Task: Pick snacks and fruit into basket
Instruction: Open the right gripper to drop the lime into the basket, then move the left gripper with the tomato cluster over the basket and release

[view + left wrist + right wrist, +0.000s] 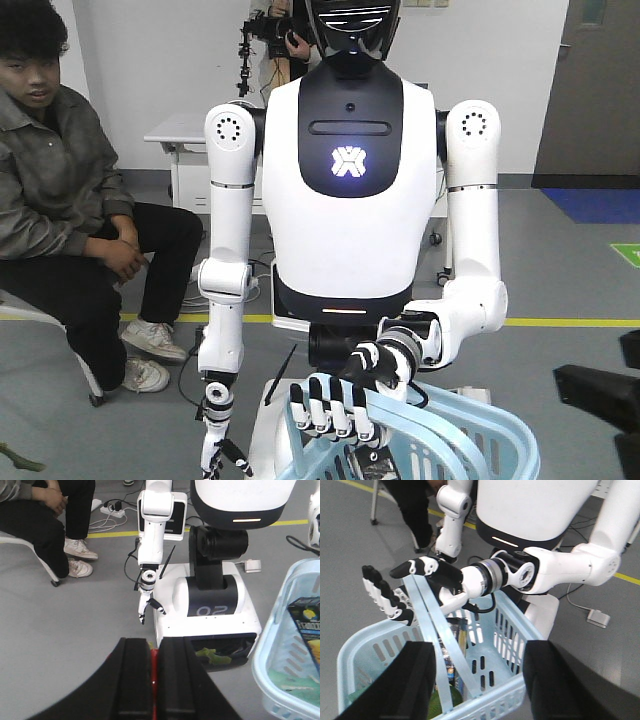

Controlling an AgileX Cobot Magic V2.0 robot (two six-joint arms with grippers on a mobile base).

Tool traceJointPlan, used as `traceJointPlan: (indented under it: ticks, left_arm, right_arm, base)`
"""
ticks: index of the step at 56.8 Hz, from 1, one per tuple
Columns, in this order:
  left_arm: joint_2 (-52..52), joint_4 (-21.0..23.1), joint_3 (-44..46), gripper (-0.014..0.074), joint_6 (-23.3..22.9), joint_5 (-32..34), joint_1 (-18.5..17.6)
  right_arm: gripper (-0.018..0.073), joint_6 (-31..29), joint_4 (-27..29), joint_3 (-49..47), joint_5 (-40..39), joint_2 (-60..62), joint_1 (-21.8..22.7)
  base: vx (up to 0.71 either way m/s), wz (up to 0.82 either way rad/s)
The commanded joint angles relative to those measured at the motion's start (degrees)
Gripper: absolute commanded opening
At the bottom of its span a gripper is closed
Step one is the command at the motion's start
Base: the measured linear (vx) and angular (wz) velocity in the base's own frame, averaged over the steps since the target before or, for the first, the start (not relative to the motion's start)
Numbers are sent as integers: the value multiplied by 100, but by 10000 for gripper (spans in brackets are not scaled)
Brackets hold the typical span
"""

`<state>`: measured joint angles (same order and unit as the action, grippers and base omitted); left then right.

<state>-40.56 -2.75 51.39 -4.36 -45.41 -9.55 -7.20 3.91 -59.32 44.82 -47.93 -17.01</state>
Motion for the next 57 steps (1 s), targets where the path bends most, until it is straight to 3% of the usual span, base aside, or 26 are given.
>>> traceJointPlan:
  ticks: [1, 9, 22, 29, 38, 57]
  left_arm:
    - [-100, 367, 189, -6, -17, 676, -9]
    - [-553, 1683, 189, -5, 240, 787, -9]
    - [-1708, 4223, 189, -3, 1441, 1011, -13]
    - [-2231, 5229, 189, -3, 1862, 959, -13]
    - [-2690, 5976, 189, -3, 1893, 754, -117]
    - [-3452, 7168, 189, -3, 2151, 804, -946]
  right_arm:
    - [413, 179, -109, -175, -305, 250, 224]
    - [400, 237, -130, -160, -244, 471, 355]
    - [400, 243, -124, -160, -247, 483, 355]
    - [400, 243, -111, -160, -239, 483, 355]
    - [400, 238, -112, -160, -236, 483, 355]
    - [400, 238, -112, -160, -236, 483, 355]
  base:
    - [0, 0]
    - [0, 0]
    - [0, 0]
    - [0, 0]
    - [0, 0]
    - [0, 0]
